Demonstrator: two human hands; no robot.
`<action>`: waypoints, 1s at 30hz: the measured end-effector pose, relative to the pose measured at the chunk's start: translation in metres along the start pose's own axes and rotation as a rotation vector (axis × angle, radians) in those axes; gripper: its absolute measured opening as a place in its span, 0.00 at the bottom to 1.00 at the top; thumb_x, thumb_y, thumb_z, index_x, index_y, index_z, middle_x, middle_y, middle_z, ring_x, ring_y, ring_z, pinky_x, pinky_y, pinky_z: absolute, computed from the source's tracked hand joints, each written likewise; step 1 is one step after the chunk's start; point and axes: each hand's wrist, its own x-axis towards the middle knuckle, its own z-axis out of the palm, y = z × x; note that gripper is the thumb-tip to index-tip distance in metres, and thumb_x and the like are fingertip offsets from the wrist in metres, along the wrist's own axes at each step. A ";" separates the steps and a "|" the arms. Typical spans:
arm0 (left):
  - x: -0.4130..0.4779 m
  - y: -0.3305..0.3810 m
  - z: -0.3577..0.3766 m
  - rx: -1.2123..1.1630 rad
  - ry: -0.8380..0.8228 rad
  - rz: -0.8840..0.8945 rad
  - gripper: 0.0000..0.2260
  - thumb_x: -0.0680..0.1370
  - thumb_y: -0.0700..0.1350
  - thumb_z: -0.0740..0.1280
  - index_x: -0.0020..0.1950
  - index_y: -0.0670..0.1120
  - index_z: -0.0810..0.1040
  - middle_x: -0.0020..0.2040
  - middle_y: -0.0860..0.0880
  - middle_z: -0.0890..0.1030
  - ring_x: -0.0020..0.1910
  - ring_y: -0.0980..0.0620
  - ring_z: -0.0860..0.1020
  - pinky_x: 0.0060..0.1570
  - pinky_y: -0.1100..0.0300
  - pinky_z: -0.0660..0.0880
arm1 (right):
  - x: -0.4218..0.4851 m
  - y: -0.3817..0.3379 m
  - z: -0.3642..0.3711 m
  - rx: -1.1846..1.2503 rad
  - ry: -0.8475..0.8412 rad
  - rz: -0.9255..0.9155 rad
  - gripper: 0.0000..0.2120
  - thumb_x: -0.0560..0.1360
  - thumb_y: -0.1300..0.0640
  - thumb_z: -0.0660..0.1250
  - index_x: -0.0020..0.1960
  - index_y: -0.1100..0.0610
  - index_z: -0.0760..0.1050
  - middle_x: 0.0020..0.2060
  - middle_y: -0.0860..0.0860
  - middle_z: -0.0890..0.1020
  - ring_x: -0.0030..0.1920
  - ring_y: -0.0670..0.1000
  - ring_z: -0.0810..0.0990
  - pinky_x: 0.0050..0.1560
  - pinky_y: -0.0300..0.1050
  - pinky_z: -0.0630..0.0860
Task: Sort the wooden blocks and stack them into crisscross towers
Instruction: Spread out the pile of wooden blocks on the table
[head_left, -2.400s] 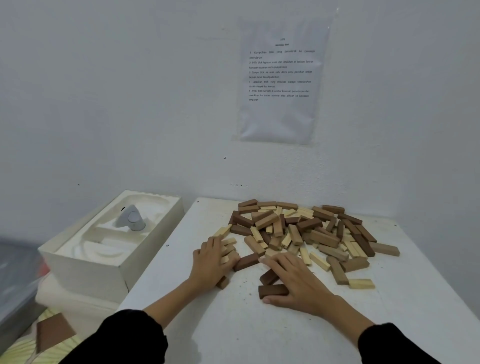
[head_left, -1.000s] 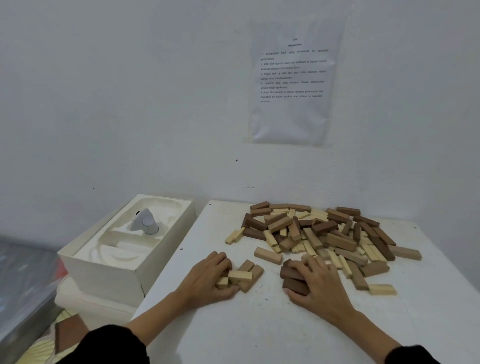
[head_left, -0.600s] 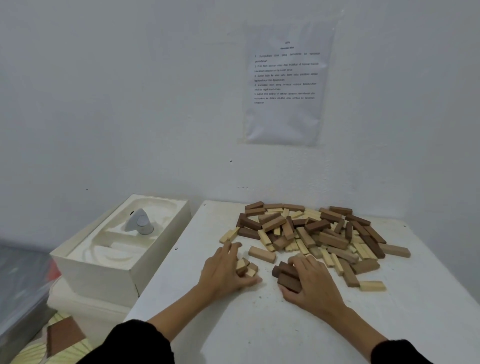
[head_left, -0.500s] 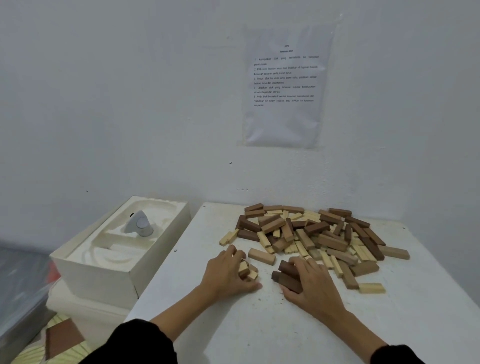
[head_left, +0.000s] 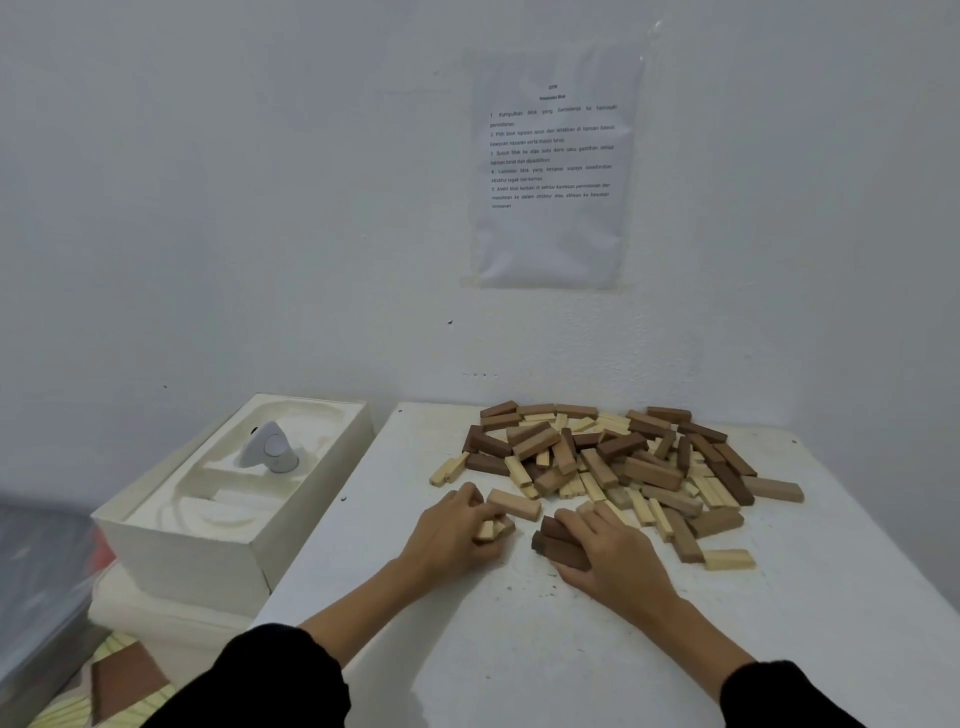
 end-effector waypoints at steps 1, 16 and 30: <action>0.004 -0.001 -0.001 -0.014 0.018 0.003 0.16 0.77 0.56 0.63 0.64 0.54 0.75 0.56 0.50 0.73 0.51 0.52 0.73 0.42 0.63 0.68 | 0.003 0.001 -0.002 0.010 0.028 -0.004 0.20 0.66 0.43 0.62 0.53 0.52 0.72 0.36 0.47 0.79 0.37 0.47 0.77 0.29 0.34 0.71; 0.150 0.033 -0.013 -0.451 0.218 -0.182 0.16 0.79 0.54 0.63 0.64 0.49 0.76 0.54 0.47 0.75 0.55 0.49 0.74 0.45 0.61 0.66 | 0.115 0.096 0.002 0.278 -0.010 0.754 0.26 0.74 0.36 0.59 0.59 0.56 0.71 0.51 0.55 0.78 0.55 0.57 0.73 0.45 0.48 0.69; 0.151 0.022 -0.005 -0.265 0.192 -0.072 0.13 0.80 0.51 0.60 0.62 0.48 0.76 0.61 0.50 0.74 0.55 0.52 0.75 0.47 0.61 0.66 | 0.080 0.112 0.019 0.441 -0.031 0.616 0.14 0.80 0.57 0.56 0.54 0.56 0.80 0.50 0.54 0.81 0.56 0.54 0.75 0.55 0.51 0.73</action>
